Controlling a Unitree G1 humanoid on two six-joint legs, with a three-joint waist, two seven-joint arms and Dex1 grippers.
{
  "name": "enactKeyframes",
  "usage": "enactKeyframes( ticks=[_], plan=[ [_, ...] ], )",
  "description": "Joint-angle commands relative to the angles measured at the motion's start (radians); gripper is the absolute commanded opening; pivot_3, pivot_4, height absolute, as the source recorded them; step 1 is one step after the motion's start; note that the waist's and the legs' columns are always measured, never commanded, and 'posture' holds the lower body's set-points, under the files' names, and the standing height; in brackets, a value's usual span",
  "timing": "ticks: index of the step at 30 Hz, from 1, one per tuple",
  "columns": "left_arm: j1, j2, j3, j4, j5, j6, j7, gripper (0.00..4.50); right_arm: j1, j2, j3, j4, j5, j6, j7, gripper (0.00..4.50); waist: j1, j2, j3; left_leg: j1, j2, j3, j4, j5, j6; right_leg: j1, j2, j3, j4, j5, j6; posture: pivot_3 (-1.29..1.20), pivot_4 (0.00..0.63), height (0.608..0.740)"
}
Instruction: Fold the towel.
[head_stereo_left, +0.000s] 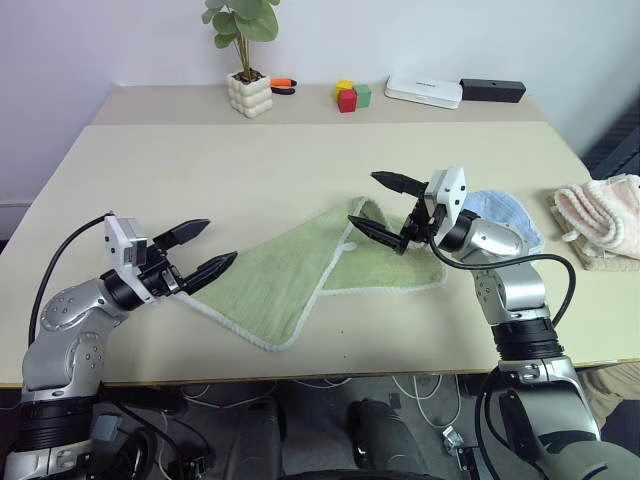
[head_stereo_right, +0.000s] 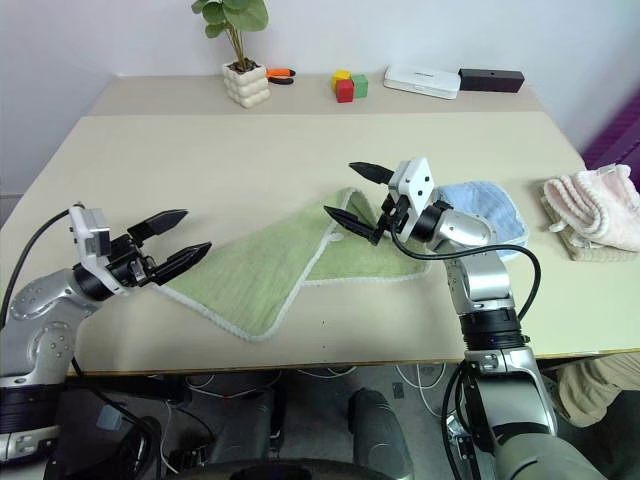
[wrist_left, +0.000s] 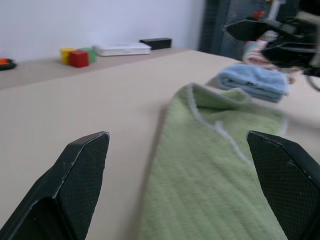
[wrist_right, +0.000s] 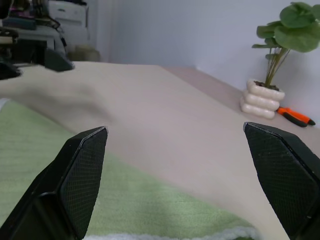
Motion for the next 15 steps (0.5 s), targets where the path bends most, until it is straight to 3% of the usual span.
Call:
enactKeyframes(
  ticks=[1,5,11,15],
  plan=[
    [0.005,0.031,-0.004,-0.077,-0.088,0.099,-0.041,4.5,0.011,0.022,-0.016,-0.039,0.015,-0.012,-0.032,4.44,-0.002,0.0,0.0,0.0,0.0,0.0,0.0,0.0,0.0,0.0,0.0,0.0,0.0,0.0,0.0,0.0,0.15,0.74],
    [0.024,0.11,-0.048,-0.122,-0.088,0.167,-0.132,4.5,0.043,0.041,-0.006,-0.076,0.009,-0.013,-0.061,4.44,-0.002,0.0,0.0,0.0,0.0,0.0,0.0,0.0,0.0,0.0,0.0,0.0,0.0,0.0,0.0,0.0,0.15,0.74],
    [0.025,0.19,-0.151,-0.148,0.037,0.103,-0.217,4.5,0.096,0.052,-0.004,-0.121,0.002,-0.015,-0.105,4.44,0.0,0.0,0.0,0.0,0.0,0.0,0.0,0.0,0.0,0.0,0.0,0.0,0.0,-0.002,-0.003,0.0,0.15,0.74],
    [-0.017,0.168,-0.207,-0.14,0.042,0.115,-0.235,4.5,0.107,0.073,-0.014,-0.147,0.027,0.001,-0.136,4.44,0.0,0.0,0.0,0.0,0.0,0.0,0.0,0.0,0.0,0.0,0.0,0.0,0.0,-0.002,-0.003,0.0,0.15,0.74]
  ],
)
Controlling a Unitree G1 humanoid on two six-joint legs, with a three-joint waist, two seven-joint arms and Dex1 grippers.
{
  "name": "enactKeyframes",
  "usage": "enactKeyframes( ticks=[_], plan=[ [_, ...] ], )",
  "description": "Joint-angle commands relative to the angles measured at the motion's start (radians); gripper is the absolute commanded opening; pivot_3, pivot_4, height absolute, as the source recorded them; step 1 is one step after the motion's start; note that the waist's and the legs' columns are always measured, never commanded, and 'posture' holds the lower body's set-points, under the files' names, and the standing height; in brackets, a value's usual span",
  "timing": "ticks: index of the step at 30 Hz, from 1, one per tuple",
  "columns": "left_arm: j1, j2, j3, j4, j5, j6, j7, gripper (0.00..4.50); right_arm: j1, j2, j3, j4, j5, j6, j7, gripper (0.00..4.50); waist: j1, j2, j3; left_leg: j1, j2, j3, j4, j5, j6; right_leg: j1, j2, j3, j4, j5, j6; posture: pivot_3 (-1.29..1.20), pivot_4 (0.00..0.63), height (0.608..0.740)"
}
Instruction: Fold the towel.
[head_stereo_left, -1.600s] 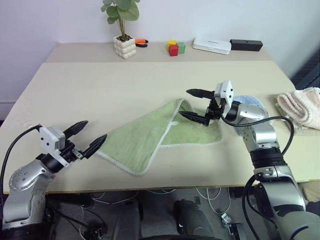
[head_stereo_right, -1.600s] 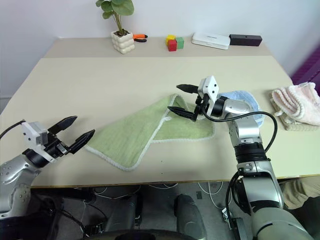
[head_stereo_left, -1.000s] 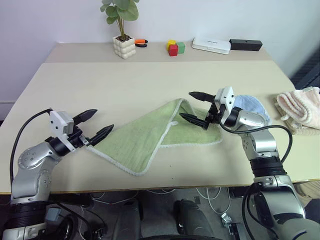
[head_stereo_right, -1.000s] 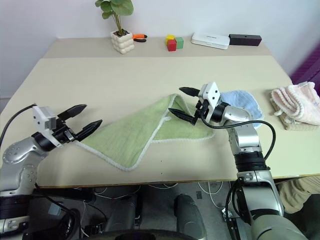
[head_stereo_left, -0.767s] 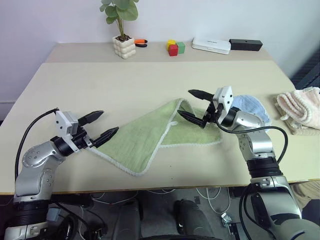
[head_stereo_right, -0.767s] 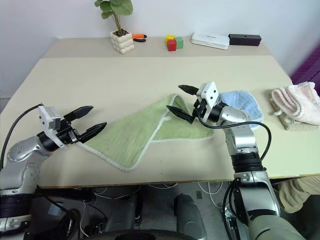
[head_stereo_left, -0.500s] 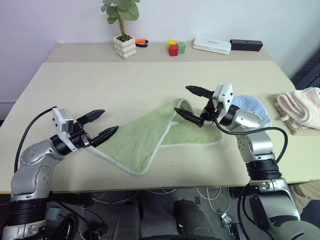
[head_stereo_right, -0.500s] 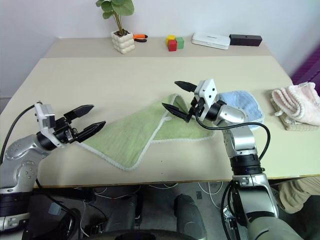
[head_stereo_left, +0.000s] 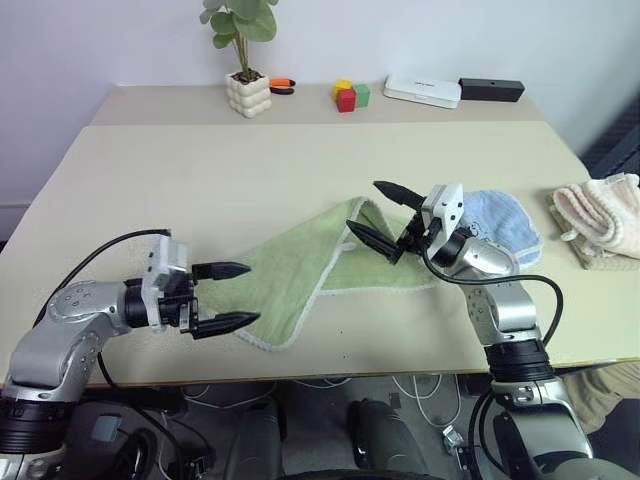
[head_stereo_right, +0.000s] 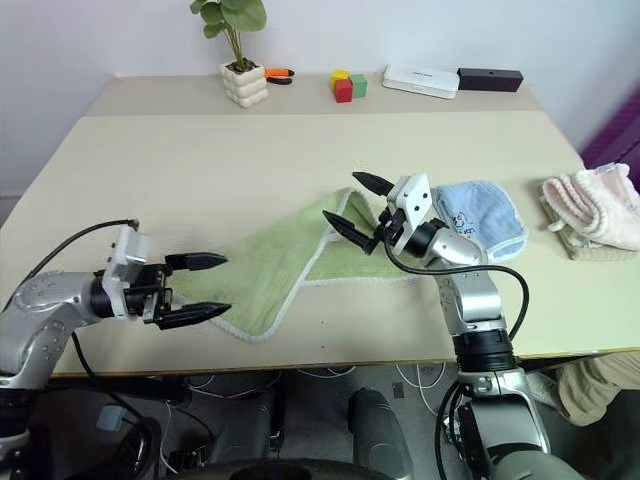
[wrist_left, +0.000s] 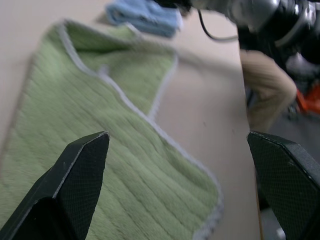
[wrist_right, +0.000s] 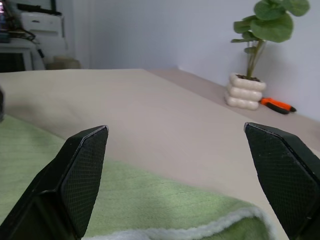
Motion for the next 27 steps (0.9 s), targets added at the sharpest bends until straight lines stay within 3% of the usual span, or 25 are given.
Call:
enactKeyframes(
  ticks=[1,8,12,27],
  plan=[
    [-0.041,-0.02,-0.025,-0.019,-0.022,0.022,-0.012,4.5,-0.003,0.021,-0.016,-0.063,0.031,0.006,-0.027,4.44,0.0,0.0,0.0,0.0,0.0,0.0,0.0,0.0,0.0,0.0,0.0,0.0,0.0,0.0,0.0,0.0,0.15,0.74],
    [-0.036,0.007,-0.18,0.033,0.204,-0.172,-0.079,4.5,0.038,0.007,-0.023,-0.114,0.03,0.025,-0.059,4.44,-0.001,0.0,0.0,0.0,0.0,0.0,0.0,0.0,0.0,0.0,0.0,0.0,0.0,0.0,0.0,0.0,0.15,0.74],
    [-0.013,0.006,-0.21,0.089,0.279,-0.289,-0.093,4.5,0.045,0.007,-0.022,-0.128,0.03,0.03,-0.076,4.44,-0.002,0.0,0.0,0.0,0.0,0.0,0.0,0.0,0.0,-0.001,0.0,0.0,0.0,0.0,0.0,0.0,0.15,0.74],
    [-0.049,-0.086,-0.241,0.254,0.35,-0.493,-0.075,4.5,0.054,-0.01,-0.035,-0.164,0.037,0.043,-0.098,4.44,0.002,0.0,0.0,-0.001,0.0,0.0,0.001,0.0,0.0,0.0,0.0,0.0,0.0,0.0,0.0,0.0,0.15,0.74]
  ],
)
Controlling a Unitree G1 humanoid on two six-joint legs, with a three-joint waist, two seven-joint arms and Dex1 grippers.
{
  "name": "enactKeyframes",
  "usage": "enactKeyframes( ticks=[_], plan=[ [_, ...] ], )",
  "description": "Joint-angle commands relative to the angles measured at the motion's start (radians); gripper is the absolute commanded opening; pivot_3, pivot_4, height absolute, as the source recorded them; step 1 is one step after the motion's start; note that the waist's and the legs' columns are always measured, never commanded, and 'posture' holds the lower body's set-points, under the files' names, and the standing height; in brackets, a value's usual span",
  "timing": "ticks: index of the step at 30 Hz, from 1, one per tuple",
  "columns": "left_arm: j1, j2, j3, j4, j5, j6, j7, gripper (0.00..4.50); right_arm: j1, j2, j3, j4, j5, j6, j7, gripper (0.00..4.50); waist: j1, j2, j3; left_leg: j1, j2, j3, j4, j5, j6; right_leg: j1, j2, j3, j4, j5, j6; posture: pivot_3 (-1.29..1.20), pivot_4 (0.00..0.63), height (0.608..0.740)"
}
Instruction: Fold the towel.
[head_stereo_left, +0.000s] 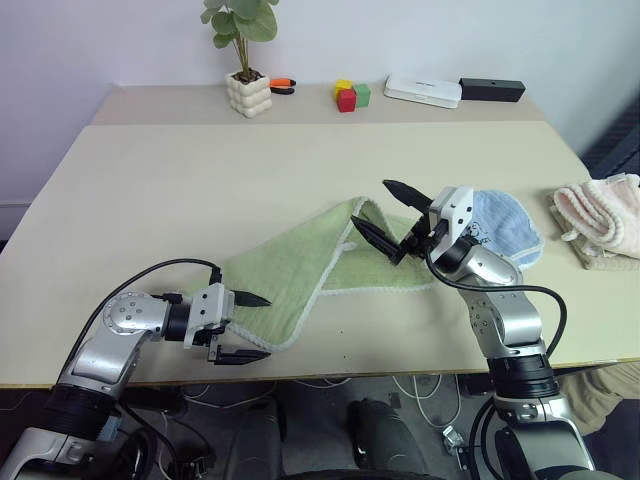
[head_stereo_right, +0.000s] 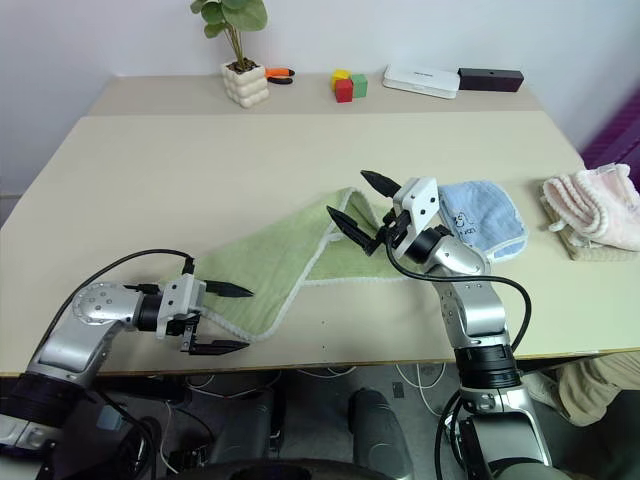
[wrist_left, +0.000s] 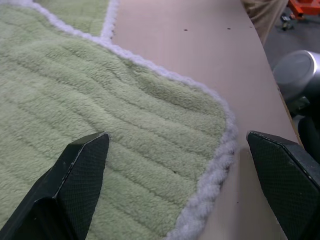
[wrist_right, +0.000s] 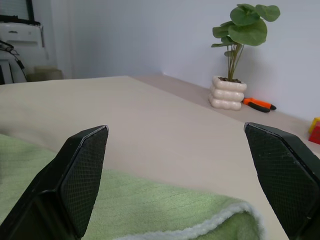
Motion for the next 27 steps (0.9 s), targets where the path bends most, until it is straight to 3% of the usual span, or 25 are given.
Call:
enactKeyframes(
  ticks=[1,3,10,11,19,27],
  plan=[
    [-0.002,-0.02,-0.02,-0.009,0.011,-0.029,0.0,4.26,-0.007,-0.015,-0.029,-0.054,0.017,-0.004,-0.007,4.49,0.0,0.0,0.0,0.0,0.0,0.0,0.0,0.0,0.0,0.0,0.0,0.0,0.0,0.0,0.0,0.0,0.15,0.74],
    [-0.004,-0.025,-0.026,-0.005,0.017,-0.028,0.001,3.66,-0.006,-0.018,-0.029,-0.056,0.018,-0.004,-0.01,4.5,0.0,0.0,0.0,0.0,0.0,0.0,0.0,0.0,0.0,0.0,0.0,0.0,0.0,0.0,0.0,0.0,0.15,0.74],
    [-0.02,-0.034,-0.03,-0.014,0.003,0.017,-0.003,0.27,-0.002,-0.021,-0.027,-0.068,0.018,-0.002,-0.025,4.5,0.0,0.0,0.0,0.0,0.0,0.0,0.0,0.0,0.0,0.0,0.0,0.0,0.0,0.0,0.0,0.0,0.15,0.74],
    [-0.021,-0.033,-0.03,-0.019,-0.002,0.029,-0.006,0.02,-0.001,-0.022,-0.027,-0.069,0.019,-0.003,-0.025,4.5,-0.001,0.0,0.0,0.0,0.0,0.0,0.0,0.0,0.0,0.0,0.0,0.0,0.0,0.0,0.0,0.0,0.15,0.74],
    [-0.058,-0.019,0.129,-0.136,-0.24,0.27,0.027,0.02,-0.003,-0.049,-0.024,-0.042,-0.011,-0.039,-0.021,4.5,-0.001,0.0,0.0,0.0,0.0,0.0,0.0,0.0,0.0,0.0,0.0,0.0,0.001,0.0,0.0,0.0,0.15,0.74],
    [-0.073,0.035,0.273,-0.123,-0.317,0.374,0.07,0.02,-0.023,-0.108,0.026,0.039,-0.118,-0.108,0.029,4.5,-0.002,0.0,0.0,0.0,0.0,0.0,0.0,0.0,0.0,0.0,0.001,0.0,0.001,0.001,0.002,0.0,0.15,0.74]
  ],
)
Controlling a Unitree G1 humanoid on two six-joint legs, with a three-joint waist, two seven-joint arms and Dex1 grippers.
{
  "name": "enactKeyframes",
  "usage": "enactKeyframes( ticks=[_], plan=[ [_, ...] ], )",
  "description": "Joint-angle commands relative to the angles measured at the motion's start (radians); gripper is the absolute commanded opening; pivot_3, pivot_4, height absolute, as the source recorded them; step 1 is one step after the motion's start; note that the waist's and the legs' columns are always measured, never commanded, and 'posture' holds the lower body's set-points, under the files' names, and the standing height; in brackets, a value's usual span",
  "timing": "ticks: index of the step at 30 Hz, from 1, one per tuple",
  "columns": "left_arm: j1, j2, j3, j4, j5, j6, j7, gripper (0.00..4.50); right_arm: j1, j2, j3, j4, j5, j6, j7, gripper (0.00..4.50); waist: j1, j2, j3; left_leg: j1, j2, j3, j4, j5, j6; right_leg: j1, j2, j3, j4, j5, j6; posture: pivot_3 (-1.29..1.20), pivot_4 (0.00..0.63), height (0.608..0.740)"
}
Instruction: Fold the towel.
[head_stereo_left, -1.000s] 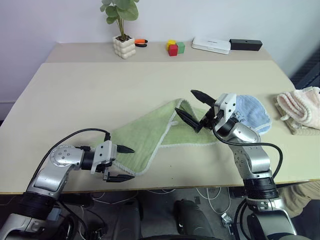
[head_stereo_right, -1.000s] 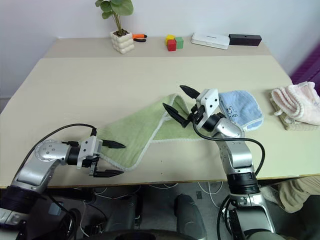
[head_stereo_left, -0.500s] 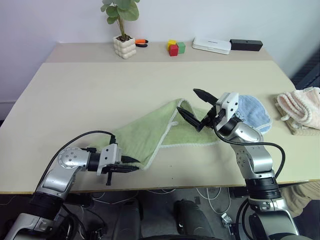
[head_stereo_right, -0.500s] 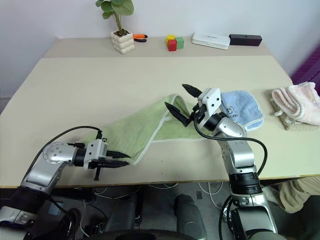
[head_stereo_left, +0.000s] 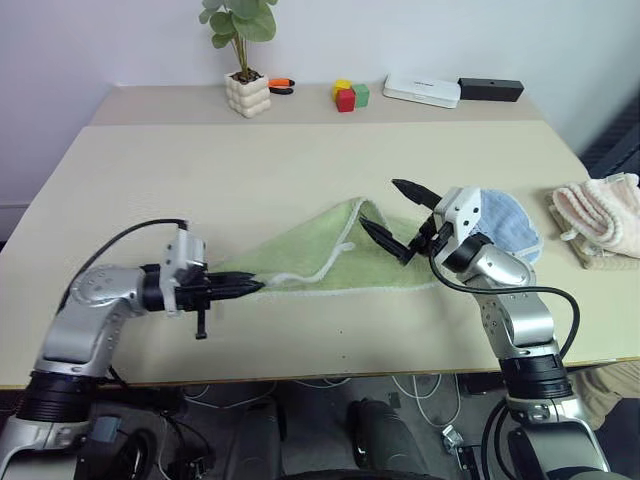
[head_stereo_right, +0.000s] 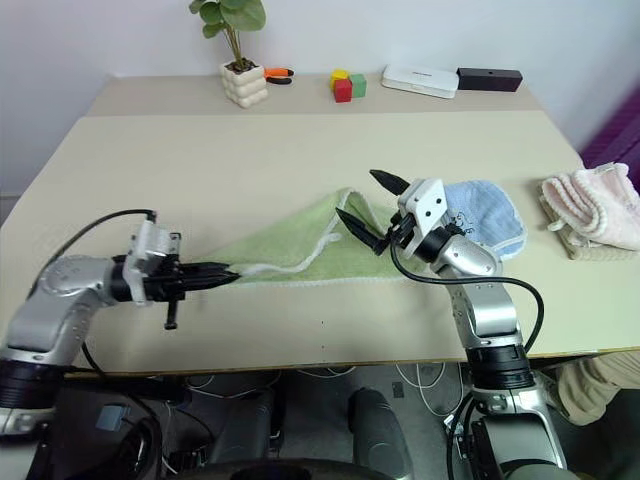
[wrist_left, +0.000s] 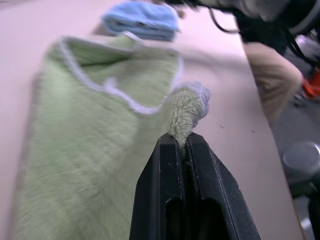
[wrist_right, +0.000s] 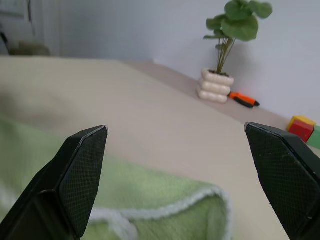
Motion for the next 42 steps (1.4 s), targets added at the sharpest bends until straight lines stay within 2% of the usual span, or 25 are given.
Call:
enactKeyframes(
  ticks=[1,5,9,23,24,25,27,37,42],
  plan=[
    [-0.01,0.004,0.055,0.0,-0.019,0.012,0.029,0.02,-0.028,-0.042,0.021,0.028,-0.064,-0.059,0.025,4.5,0.003,0.0,0.0,0.0,0.0,0.0,0.0,0.0,0.0,0.0,0.0,0.0,0.0,0.0,0.0,0.0,0.15,0.74],
    [-0.016,-0.007,0.072,0.03,0.001,-0.018,0.055,0.02,-0.043,-0.095,0.026,0.05,-0.117,-0.049,0.026,4.5,0.003,0.0,0.0,0.0,0.0,0.0,0.001,0.0,0.0,0.0,0.0,0.0,0.0,-0.001,-0.001,0.0,0.15,0.74],
    [0.01,-0.02,0.088,0.045,0.0,-0.037,0.064,0.02,-0.041,-0.151,0.067,0.058,-0.235,0.073,-0.026,4.5,0.001,0.0,0.0,0.0,0.0,0.0,0.0,0.0,0.0,0.0,0.0,0.0,0.0,-0.001,-0.001,0.0,0.15,0.74],
    [0.033,-0.034,0.094,0.037,-0.005,-0.051,0.066,0.02,-0.088,-0.213,0.097,0.229,-0.378,0.002,-0.048,4.5,0.001,0.0,0.0,0.0,0.0,0.0,0.0,0.0,0.0,0.0,0.0,0.0,0.0,-0.001,-0.001,0.0,0.15,0.74],
    [0.036,-0.034,0.094,0.034,-0.012,-0.043,0.062,0.0,-0.086,-0.217,0.104,0.238,-0.388,-0.002,-0.044,3.93,0.001,0.0,0.0,0.0,0.0,0.0,0.0,0.0,0.0,0.0,0.0,0.0,0.0,-0.001,-0.001,0.0,0.15,0.74],
    [0.038,-0.034,0.094,0.031,-0.017,-0.037,0.059,0.0,-0.084,-0.219,0.108,0.244,-0.392,-0.004,-0.041,3.65,0.001,0.0,0.0,0.0,0.0,0.0,0.0,0.0,0.0,0.0,0.0,0.0,0.0,-0.001,-0.001,0.0,0.15,0.74],
    [0.04,-0.035,0.094,0.03,-0.015,-0.038,0.059,0.0,-0.078,-0.221,0.115,0.237,-0.391,-0.013,-0.032,2.74,0.001,0.0,0.0,0.0,0.0,0.0,0.0,0.0,0.0,0.0,0.0,0.0,0.0,-0.001,-0.001,0.0,0.15,0.74],
    [0.041,-0.041,0.091,0.04,-0.001,-0.056,0.059,0.0,-0.082,-0.211,0.099,0.189,-0.329,0.023,0.025,2.74,0.001,0.0,0.0,0.0,0.0,0.0,0.0,0.0,0.0,0.0,0.0,0.0,0.0,-0.001,-0.001,0.0,0.15,0.74],
    [0.04,-0.042,0.091,0.042,0.0,-0.062,0.057,0.0,-0.084,-0.224,0.113,0.226,-0.377,-0.003,0.0,2.74,0.003,0.0,0.0,0.0,0.0,0.0,0.001,0.0,0.0,0.0,0.0,0.0,0.0,-0.001,-0.001,0.0,0.15,0.74]
  ],
)
